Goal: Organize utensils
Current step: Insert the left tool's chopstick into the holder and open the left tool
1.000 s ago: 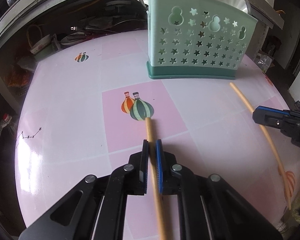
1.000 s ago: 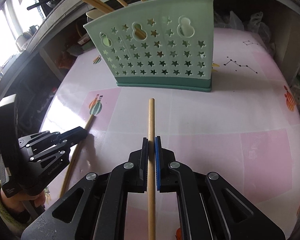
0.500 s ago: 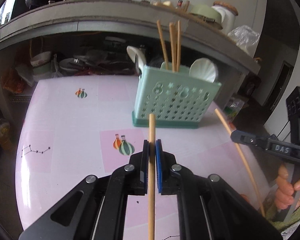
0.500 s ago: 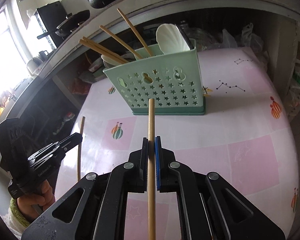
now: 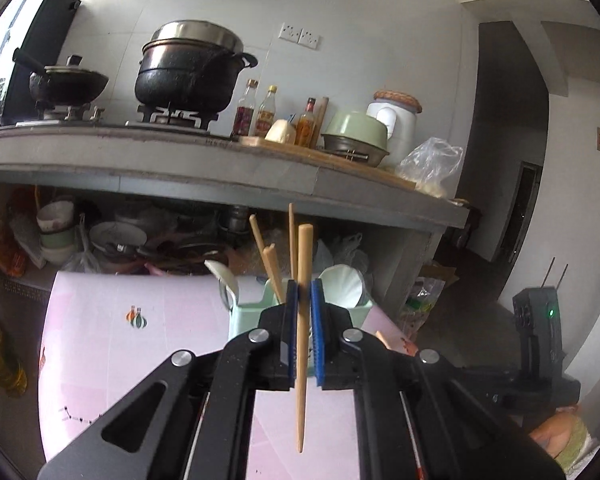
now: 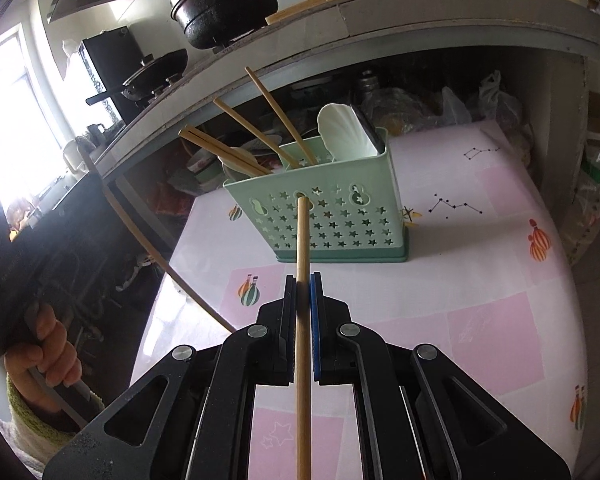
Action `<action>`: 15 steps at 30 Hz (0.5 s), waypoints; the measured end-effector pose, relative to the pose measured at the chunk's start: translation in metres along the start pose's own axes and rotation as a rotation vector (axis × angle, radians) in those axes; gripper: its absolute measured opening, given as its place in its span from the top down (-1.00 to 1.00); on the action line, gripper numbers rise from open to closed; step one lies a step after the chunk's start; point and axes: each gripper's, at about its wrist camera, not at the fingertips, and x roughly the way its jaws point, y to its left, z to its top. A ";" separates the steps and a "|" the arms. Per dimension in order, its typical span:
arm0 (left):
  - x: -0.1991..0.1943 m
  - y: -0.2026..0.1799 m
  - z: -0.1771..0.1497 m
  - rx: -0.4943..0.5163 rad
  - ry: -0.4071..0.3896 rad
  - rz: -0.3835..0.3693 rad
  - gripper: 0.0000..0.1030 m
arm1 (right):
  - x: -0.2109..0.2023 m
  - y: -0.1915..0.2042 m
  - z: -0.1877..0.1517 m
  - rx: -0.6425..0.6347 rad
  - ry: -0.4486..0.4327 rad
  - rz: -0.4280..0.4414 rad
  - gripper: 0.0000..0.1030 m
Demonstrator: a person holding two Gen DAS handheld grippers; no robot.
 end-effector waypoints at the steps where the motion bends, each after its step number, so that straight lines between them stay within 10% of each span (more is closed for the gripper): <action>1: 0.001 -0.003 0.010 0.010 -0.021 -0.011 0.89 | 0.000 -0.001 0.000 0.001 -0.001 0.000 0.91; 15: 0.061 -0.045 0.118 0.148 -0.205 -0.047 0.89 | -0.002 -0.010 0.004 0.023 -0.012 0.007 0.91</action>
